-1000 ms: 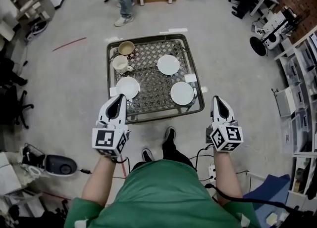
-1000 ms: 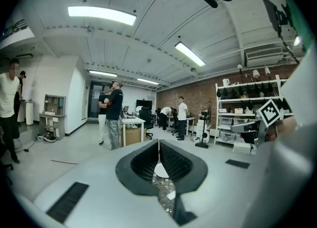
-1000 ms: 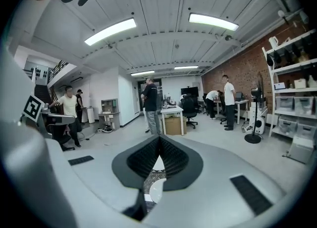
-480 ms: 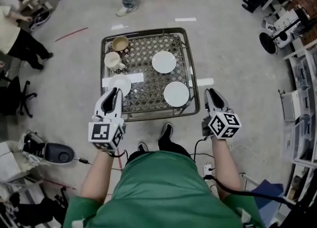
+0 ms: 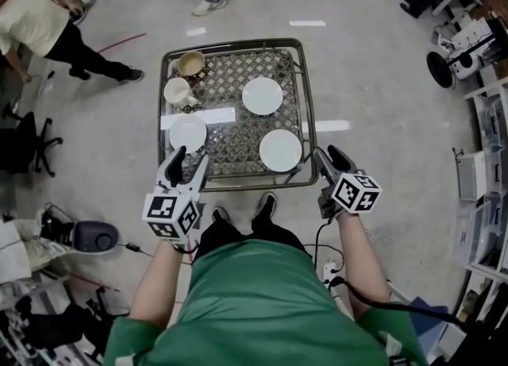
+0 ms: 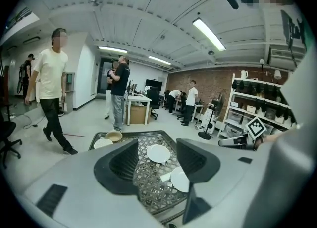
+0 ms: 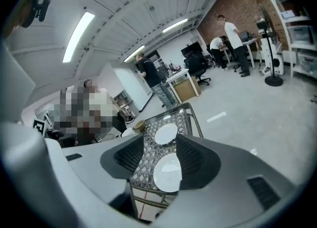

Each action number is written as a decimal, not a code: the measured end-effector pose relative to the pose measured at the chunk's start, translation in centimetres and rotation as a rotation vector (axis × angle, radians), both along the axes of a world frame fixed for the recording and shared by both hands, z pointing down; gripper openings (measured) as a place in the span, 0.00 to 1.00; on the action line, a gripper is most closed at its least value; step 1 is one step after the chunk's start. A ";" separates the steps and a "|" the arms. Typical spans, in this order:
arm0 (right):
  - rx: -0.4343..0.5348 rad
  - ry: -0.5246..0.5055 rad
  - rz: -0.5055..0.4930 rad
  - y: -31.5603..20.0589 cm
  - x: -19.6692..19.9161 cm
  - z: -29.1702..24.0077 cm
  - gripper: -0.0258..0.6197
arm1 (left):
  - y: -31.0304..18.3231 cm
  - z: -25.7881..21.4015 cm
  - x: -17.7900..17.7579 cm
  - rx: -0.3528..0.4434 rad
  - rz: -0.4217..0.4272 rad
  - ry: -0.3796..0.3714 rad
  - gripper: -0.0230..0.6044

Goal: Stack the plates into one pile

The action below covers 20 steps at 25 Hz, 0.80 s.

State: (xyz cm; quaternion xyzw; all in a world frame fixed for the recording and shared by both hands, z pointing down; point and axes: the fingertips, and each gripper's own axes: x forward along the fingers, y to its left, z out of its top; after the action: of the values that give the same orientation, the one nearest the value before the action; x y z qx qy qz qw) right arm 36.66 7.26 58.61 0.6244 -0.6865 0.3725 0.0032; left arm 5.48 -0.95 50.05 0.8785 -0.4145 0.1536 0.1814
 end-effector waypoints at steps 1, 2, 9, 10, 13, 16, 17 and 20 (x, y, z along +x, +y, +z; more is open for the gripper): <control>-0.023 -0.022 0.001 0.1 0.0 1.1 0.37 | 0.0 0.6 -0.1 -0.014 0.001 -0.004 0.42; -0.046 -0.040 0.001 0.1 -0.1 2.1 0.37 | -0.1 1.3 -0.1 -0.028 0.002 -0.009 0.42; -0.215 -0.148 0.030 0.7 -1.0 9.9 0.37 | 0.5 5.9 0.3 -0.138 0.050 -0.032 0.42; -0.233 -0.166 0.040 0.7 -1.2 10.9 0.37 | 0.6 6.4 0.4 -0.152 0.062 -0.035 0.42; -0.285 -0.193 0.044 1.0 -2.0 13.4 0.37 | 0.8 7.2 0.4 -0.179 0.083 -0.045 0.42; -0.333 -0.229 0.054 1.4 -2.8 15.7 0.37 | 0.7 7.7 -0.1 -0.197 0.091 -0.059 0.42; -0.346 -0.248 0.069 1.4 -2.8 16.5 0.37 | 0.5 7.9 -0.3 -0.200 0.092 -0.062 0.42; -0.381 -0.301 0.118 1.0 -2.7 18.5 0.37 | -0.1 8.5 -0.3 -0.213 0.098 -0.060 0.42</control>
State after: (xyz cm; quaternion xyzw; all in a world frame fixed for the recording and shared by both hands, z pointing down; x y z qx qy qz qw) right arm 33.94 8.29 77.11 0.5889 -0.5591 0.5836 -0.0033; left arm 5.16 -1.08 58.51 0.8685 -0.3575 0.2317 0.2534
